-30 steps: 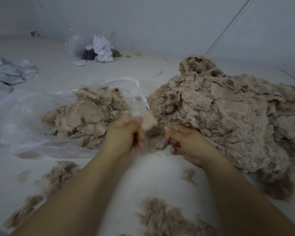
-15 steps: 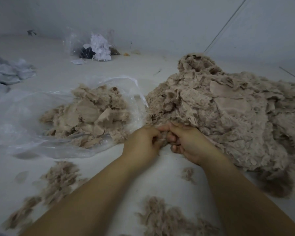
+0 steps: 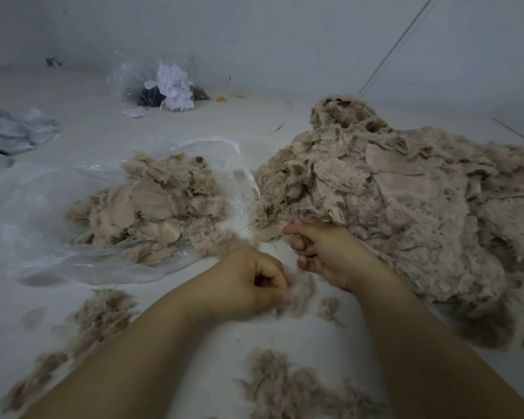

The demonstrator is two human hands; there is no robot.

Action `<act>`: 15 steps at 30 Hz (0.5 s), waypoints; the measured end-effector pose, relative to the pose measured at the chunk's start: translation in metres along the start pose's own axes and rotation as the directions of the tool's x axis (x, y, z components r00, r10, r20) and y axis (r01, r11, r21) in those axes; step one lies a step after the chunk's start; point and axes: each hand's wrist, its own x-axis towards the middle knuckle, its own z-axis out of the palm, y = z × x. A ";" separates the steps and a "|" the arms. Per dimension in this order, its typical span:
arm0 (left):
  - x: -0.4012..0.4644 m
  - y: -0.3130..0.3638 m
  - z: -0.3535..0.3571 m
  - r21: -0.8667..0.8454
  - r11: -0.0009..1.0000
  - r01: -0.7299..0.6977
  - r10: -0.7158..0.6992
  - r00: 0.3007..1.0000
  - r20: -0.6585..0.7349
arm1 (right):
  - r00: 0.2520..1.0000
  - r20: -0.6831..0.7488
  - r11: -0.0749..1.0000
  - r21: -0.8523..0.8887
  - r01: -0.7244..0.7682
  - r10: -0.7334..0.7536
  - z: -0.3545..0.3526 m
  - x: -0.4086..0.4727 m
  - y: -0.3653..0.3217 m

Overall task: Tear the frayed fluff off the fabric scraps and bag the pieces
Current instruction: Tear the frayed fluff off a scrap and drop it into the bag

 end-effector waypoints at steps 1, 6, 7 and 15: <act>0.001 -0.001 -0.001 -0.019 1.000 -0.005 0.004 0.999 -0.051 | 1.000 -0.002 1.000 -0.006 0.006 -0.006 0.000 0.000 0.000; 0.009 -0.010 0.001 0.128 0.992 0.004 0.033 0.958 -0.283 | 1.000 0.004 1.000 -0.012 0.016 -0.016 -0.001 0.002 0.002; 0.011 -0.014 0.001 0.290 0.955 0.060 0.054 0.928 -0.369 | 1.000 0.005 1.000 -0.012 0.013 -0.013 -0.001 0.002 0.002; 0.015 -0.004 0.013 0.440 0.880 0.179 0.000 0.927 -0.376 | 0.999 0.032 0.999 -0.024 0.029 -0.028 0.000 0.000 0.002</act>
